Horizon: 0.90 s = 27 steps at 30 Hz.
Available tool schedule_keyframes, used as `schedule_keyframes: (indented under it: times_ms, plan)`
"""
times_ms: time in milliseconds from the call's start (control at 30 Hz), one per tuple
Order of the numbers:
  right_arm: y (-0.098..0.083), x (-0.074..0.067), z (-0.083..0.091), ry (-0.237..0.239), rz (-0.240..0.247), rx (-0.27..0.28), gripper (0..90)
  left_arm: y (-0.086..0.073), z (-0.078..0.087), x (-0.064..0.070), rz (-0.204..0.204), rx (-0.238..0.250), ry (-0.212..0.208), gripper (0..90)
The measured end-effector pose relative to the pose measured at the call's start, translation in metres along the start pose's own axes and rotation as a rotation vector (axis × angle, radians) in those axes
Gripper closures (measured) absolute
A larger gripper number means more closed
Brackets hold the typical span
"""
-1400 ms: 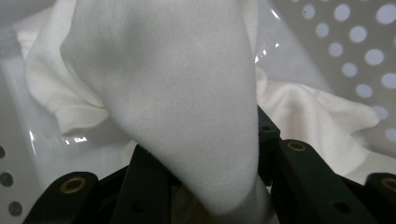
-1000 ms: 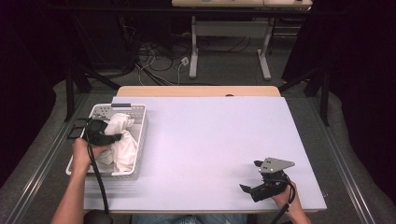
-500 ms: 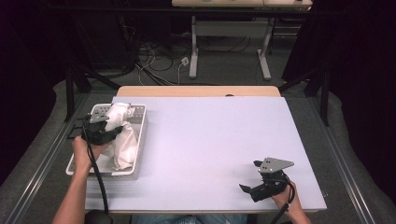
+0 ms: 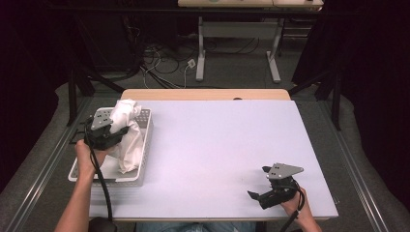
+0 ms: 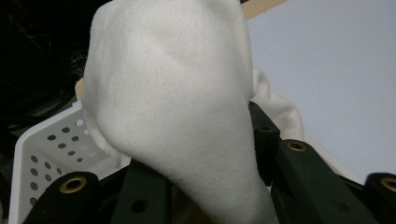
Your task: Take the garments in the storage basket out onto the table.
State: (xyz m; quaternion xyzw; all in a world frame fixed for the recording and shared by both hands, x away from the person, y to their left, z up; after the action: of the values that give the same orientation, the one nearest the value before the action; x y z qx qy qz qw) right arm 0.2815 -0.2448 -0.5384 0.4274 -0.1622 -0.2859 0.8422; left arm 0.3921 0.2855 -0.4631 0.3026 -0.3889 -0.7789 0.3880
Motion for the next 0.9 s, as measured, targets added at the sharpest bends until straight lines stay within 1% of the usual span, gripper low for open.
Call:
schedule_keyframes:
  times_ms: [100,133,167,233,267,300,333,367,433,467,500,533,667,700,733,767,800,867,900]
  plan:
    - [0.0,0.0,0.0,0.004,-0.001,-0.002,0.1,0.003,0.005,0.001,0.016,0.037,-0.012,67.7]
    - [0.0,0.0,0.0,0.002,-0.005,0.0,0.2,0.004,0.007,0.002,0.015,0.04,-0.012,67.8]
    - [0.0,0.0,0.0,0.002,-0.005,0.0,0.2,0.005,0.009,0.002,0.001,0.046,-0.01,67.8]
    - [0.0,0.0,0.0,0.002,-0.004,-0.001,0.1,0.007,0.011,0.004,0.007,0.065,-0.013,67.8]
    - [0.0,0.0,0.0,0.003,-0.004,-0.001,0.1,0.009,0.014,0.006,-0.003,0.076,-0.014,67.9]
    - [0.0,0.0,0.0,0.003,-0.004,-0.001,0.1,0.009,0.014,0.006,-0.003,0.076,-0.014,67.9]
    - [0.0,0.0,0.0,0.002,-0.002,0.001,0.2,0.01,0.015,0.007,-0.014,0.081,-0.015,67.9]
    - [0.0,0.0,0.0,0.003,-0.001,-0.002,0.2,0.011,0.016,0.008,-0.01,0.088,-0.018,67.9]
    - [0.0,0.0,0.0,0.004,-0.003,-0.003,0.2,0.013,0.018,0.01,-0.022,0.099,-0.018,67.8]
    - [0.0,0.0,0.0,0.003,-0.002,-0.001,0.2,0.014,0.019,0.011,-0.022,0.114,-0.018,67.9]
    - [0.0,0.0,0.0,0.002,-0.002,-0.002,0.2,0.014,0.019,0.011,-0.022,0.114,-0.018,67.8]
    - [0.0,0.0,-0.001,0.004,-0.002,-0.002,0.1,0.017,0.02,0.013,-0.025,0.128,-0.021,67.9]
    - [0.0,0.0,-0.001,-0.013,-0.001,0.001,0.1,0.019,0.022,0.016,-0.036,0.138,-0.024,67.8]
    - [0.001,0.0,-0.001,0.003,0.002,-0.002,0.2,0.021,0.023,0.016,-0.041,0.145,-0.027,67.8]
    - [0.001,0.0,-0.001,0.003,0.002,-0.002,0.2,0.021,0.024,0.017,-0.038,0.153,-0.028,67.8]
    - [0.001,0.0,-0.001,0.003,0.003,-0.003,0.2,0.024,0.026,0.018,-0.043,0.15,-0.037,67.8]
    - [0.0,0.0,-0.001,0.001,0.003,-0.004,0.2,0.024,0.026,0.018,-0.043,0.15,-0.037,67.8]
    - [0.0,0.0,-0.001,0.001,0.002,-0.004,0.2,0.027,0.027,0.02,-0.059,0.156,-0.045,67.8]
    - [0.001,0.0,-0.001,0.003,0.005,-0.003,0.2,0.028,0.027,0.021,-0.058,0.162,-0.048,67.8]
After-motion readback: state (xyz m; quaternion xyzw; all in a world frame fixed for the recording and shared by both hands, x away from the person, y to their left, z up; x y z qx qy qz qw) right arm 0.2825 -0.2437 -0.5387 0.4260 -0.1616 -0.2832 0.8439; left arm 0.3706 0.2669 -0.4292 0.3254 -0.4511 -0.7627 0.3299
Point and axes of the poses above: each handheld gripper's, and its own axes: z roughly backward along the jaws, y roughly out of its top, x roughly to its right, the point moved 1 cm from there along -z, roughly forward along the jaws, and after that the axes turned 2 degrees about x, right-handed, at the moved point
